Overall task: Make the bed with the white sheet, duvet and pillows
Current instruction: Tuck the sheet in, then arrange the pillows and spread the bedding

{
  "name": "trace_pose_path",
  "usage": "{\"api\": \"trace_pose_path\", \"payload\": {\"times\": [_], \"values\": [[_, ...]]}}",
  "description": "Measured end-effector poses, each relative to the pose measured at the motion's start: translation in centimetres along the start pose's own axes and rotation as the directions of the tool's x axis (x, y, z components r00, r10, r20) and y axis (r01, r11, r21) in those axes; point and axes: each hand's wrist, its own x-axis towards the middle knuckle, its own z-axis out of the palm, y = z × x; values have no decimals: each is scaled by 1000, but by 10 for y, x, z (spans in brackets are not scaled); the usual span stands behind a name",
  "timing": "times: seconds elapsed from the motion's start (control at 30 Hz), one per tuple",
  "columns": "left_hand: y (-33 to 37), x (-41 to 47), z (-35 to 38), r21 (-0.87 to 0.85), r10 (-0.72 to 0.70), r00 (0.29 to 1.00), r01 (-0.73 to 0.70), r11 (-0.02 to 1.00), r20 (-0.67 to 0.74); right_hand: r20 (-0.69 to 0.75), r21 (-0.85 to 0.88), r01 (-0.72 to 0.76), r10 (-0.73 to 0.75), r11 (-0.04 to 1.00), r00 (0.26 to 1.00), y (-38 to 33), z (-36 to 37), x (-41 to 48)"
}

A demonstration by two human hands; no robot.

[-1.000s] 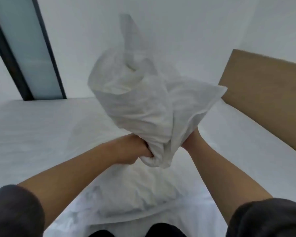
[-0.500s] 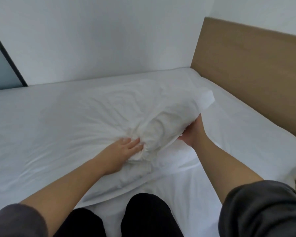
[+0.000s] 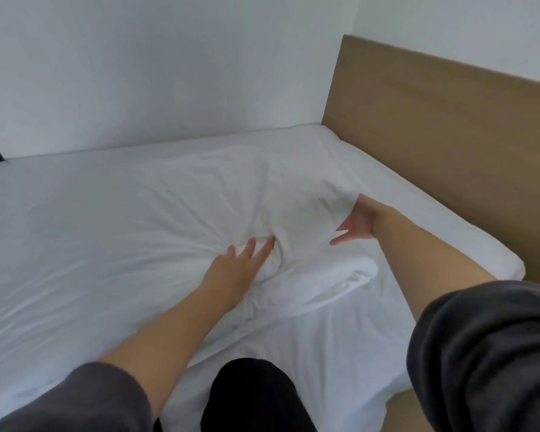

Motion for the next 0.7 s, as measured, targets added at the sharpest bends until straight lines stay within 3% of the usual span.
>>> {"api": "trace_pose_path", "payload": {"times": [0.03, 0.1, 0.17, 0.23, 0.3, 0.37, 0.4, 0.43, 0.47, 0.53, 0.63, 0.7], "values": [[1, 1, 2, 21, 39, 999, -38, 999, -24, -62, -34, -18, 16, 999, 998, 3, 1, 4], [-1, 3, 1, 64, 95, 993, -90, 994, -69, -205, 72, 8, 7, 997, 979, 9, 4, 15], [-4, 3, -6, 64, 124, 983, -116, 991, -136, -276, 188, 140, -85, 972, 957, 4, 4, 20], [-3, 6, -18, 81, 171, 941, -154, 985, -292, -358, 224, 282, -191, 933, 914, -9, -4, 16], [8, 8, -28, 67, 198, 898, -187, 980, -393, -465, 217, 330, -200, 919, 863, -13, -19, 14], [24, 11, -23, -51, 221, 929, -247, 968, -298, -467, 183, 249, -139, 951, 873, 9, -42, 23], [31, 12, -16, -118, 240, 962, -255, 960, -127, -451, 132, 129, -56, 983, 891, 26, -51, 25], [36, 12, -9, -166, 253, 964, -237, 957, 79, -439, 62, -4, 31, 998, 898, 41, -61, 29], [37, 13, -4, -197, 262, 945, -224, 955, 197, -432, 0, -120, 108, 993, 895, 51, -66, 28], [30, 18, -1, -249, 264, 948, -216, 944, 176, -425, -18, -191, 165, 981, 890, 46, -66, 22], [3, 31, -12, -195, 181, 982, -168, 966, 52, -469, -144, -38, -34, 989, 883, 4, -59, 37], [-12, 34, -17, -145, 120, 992, -112, 983, 47, -386, -357, 14, -161, 934, 908, -25, -34, 48]]}}
